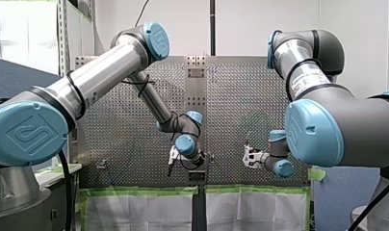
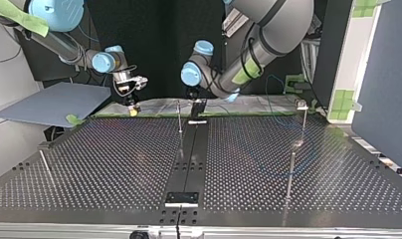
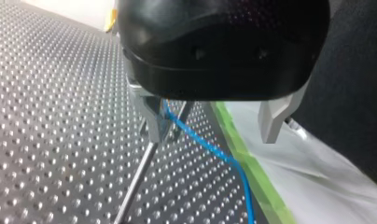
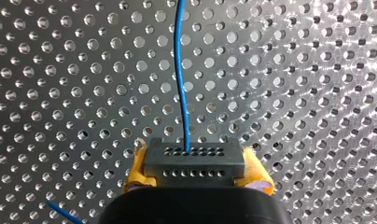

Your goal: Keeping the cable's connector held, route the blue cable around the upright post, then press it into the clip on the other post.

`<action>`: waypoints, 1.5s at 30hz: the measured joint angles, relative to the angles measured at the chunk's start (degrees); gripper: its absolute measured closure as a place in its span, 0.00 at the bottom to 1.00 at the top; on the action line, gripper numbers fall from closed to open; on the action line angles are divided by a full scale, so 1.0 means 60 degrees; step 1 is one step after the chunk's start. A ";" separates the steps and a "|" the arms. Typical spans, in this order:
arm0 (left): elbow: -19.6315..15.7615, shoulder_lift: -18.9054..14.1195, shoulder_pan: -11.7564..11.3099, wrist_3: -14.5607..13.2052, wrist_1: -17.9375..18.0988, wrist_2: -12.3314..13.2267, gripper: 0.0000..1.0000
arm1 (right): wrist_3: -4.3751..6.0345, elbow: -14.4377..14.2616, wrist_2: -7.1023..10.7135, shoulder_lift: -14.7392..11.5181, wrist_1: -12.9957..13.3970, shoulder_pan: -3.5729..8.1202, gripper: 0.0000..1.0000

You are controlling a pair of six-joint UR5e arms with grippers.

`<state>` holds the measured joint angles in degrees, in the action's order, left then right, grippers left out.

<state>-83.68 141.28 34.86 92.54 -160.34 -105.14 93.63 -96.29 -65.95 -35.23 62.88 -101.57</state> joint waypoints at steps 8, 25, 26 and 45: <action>-0.0281 -0.0068 0.0382 0.0037 0.0180 -0.0014 0.00 | 0.0003 -0.0001 0.0070 0.0005 -0.0016 0.0001 1.00; -0.0331 -0.0120 0.0578 0.0648 0.1033 -0.0167 0.00 | 0.0027 0.0000 0.0093 0.0021 -0.0047 0.0001 1.00; -0.0332 -0.0120 0.0573 0.0685 0.1028 -0.0170 0.00 | 0.0027 0.0000 0.0094 0.0024 -0.0047 0.0001 1.00; -0.0333 -0.0118 0.0614 0.0966 0.0982 -0.0272 0.00 | 0.0115 0.0001 0.0296 0.0032 -0.0048 0.0028 1.00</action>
<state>-85.68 140.57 38.54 98.34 -154.44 -106.77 94.32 -96.28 -64.18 -35.04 62.59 -101.41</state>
